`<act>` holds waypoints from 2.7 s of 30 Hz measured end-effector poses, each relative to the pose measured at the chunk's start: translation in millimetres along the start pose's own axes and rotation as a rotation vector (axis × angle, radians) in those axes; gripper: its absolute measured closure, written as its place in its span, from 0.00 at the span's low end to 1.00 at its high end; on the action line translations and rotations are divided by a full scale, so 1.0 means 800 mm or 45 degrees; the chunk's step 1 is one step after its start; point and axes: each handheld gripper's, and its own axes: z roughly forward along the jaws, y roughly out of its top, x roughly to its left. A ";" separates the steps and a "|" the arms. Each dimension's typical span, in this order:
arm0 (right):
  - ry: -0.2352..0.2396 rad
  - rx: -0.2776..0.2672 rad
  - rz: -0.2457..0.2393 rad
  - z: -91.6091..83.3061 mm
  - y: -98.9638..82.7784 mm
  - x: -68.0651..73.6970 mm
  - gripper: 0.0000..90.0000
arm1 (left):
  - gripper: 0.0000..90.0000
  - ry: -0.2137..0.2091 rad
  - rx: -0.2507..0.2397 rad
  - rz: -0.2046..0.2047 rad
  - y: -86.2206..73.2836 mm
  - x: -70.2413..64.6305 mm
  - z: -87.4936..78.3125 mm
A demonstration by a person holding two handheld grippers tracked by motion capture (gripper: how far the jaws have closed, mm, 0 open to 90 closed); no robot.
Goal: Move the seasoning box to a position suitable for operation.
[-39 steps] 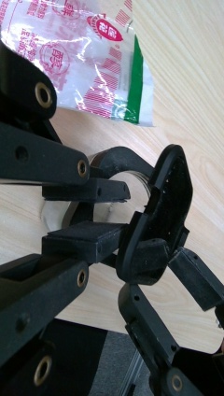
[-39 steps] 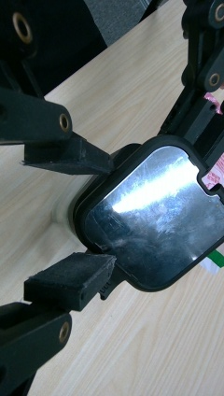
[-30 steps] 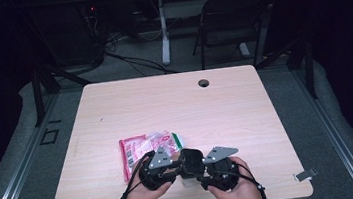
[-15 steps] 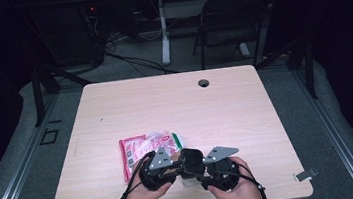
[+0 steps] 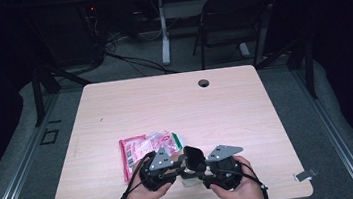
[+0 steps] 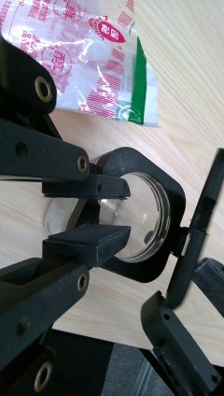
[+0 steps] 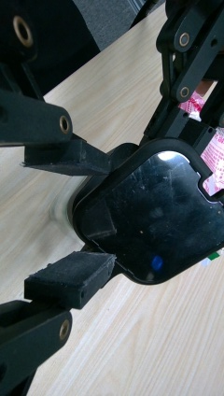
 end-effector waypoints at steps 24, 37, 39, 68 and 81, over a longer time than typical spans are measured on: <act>-0.018 -0.036 0.064 -0.030 -0.009 -0.017 0.67 | 0.84 -0.002 -0.001 0.003 0.001 0.000 0.000; -0.017 -0.020 0.083 -0.037 -0.014 -0.021 0.77 | 0.85 -0.008 0.006 0.010 0.001 0.001 0.000; -0.021 -0.027 0.093 -0.035 -0.015 -0.021 0.72 | 0.85 -0.008 0.006 0.010 0.001 0.001 0.000; -0.034 0.010 0.134 -0.005 -0.017 -0.026 0.85 | 0.74 0.077 -0.065 -0.069 -0.009 0.022 -0.025; -0.042 -0.033 0.220 -0.012 -0.018 -0.070 0.87 | 0.73 0.139 -0.064 -0.138 -0.025 0.039 -0.041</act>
